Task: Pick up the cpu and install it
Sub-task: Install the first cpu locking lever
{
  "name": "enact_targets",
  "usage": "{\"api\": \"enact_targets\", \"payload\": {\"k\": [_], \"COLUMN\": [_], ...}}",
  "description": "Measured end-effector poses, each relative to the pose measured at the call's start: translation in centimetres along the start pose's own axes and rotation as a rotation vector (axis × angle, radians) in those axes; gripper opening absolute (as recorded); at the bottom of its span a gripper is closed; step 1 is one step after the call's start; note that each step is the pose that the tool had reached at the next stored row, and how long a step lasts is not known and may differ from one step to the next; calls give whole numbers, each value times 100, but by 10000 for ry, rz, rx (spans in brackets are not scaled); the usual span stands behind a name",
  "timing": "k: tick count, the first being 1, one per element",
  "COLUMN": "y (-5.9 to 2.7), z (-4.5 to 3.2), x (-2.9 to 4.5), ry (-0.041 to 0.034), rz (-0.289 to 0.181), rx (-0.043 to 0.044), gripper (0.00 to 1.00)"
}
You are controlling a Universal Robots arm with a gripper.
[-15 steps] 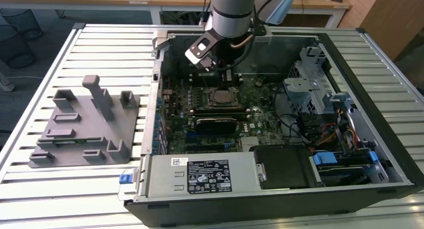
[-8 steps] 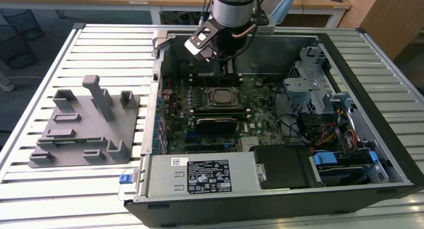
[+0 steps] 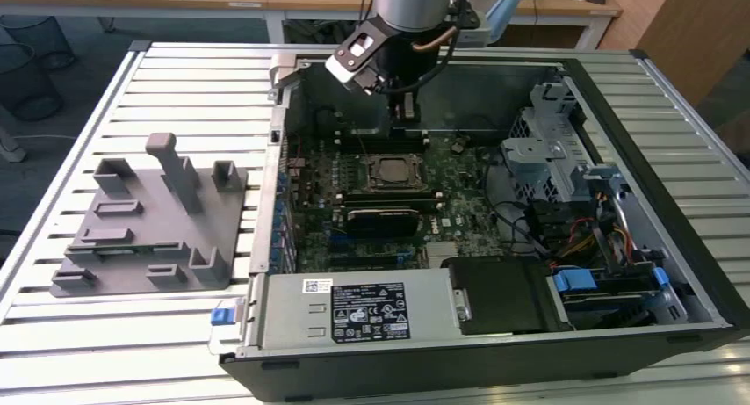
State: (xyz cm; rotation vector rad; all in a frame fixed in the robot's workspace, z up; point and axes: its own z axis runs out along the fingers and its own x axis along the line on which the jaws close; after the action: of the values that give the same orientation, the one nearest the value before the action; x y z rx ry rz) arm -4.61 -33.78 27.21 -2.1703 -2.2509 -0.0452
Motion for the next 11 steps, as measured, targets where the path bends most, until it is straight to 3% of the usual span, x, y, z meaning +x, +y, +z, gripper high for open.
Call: {"api": "enact_targets", "payload": {"k": [11], "y": [0], "z": [1], "x": [0], "ry": [-14], "rz": [-1993], "rx": [63], "gripper": [11]}}
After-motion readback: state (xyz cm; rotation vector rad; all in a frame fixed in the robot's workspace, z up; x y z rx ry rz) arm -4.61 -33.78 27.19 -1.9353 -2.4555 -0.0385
